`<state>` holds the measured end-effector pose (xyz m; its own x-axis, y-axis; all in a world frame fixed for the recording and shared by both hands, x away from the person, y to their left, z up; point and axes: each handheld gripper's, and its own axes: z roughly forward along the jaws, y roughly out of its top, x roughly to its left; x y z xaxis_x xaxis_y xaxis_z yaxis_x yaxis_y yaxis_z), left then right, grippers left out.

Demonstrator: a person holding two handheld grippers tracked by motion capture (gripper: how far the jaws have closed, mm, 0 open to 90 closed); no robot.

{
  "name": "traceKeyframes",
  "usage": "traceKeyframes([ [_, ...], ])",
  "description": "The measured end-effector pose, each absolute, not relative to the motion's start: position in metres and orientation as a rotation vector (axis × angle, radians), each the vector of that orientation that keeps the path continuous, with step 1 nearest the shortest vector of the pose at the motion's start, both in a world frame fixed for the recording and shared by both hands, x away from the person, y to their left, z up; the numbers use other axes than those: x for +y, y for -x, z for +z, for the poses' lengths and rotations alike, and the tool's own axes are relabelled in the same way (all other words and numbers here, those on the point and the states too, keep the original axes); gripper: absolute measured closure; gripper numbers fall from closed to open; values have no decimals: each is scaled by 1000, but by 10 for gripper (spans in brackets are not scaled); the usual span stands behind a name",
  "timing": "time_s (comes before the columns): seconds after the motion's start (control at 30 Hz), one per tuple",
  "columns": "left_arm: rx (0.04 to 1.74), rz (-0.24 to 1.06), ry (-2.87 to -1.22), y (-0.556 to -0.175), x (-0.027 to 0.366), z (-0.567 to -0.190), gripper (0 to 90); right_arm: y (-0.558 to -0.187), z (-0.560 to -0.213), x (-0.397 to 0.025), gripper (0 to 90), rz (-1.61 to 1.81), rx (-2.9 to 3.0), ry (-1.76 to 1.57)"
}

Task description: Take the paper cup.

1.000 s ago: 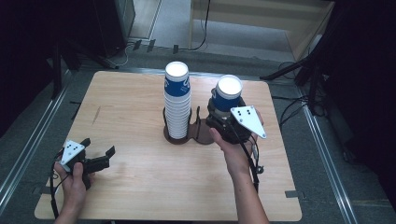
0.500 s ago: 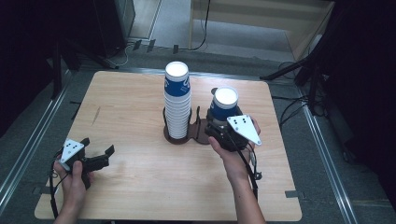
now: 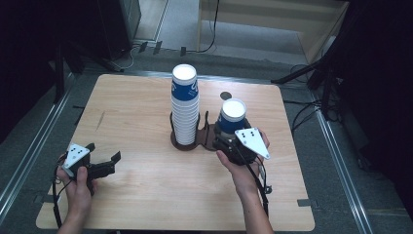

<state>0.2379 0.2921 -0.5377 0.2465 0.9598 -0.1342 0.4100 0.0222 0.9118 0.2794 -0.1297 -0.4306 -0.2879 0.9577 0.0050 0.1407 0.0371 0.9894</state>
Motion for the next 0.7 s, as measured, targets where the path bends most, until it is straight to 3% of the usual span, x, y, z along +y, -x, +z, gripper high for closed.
traceKeyframes([
  [0.7,1167,701,-1588,-245,245,-495,0,-264,-466,-128,172,1346,1619,-1184],
])
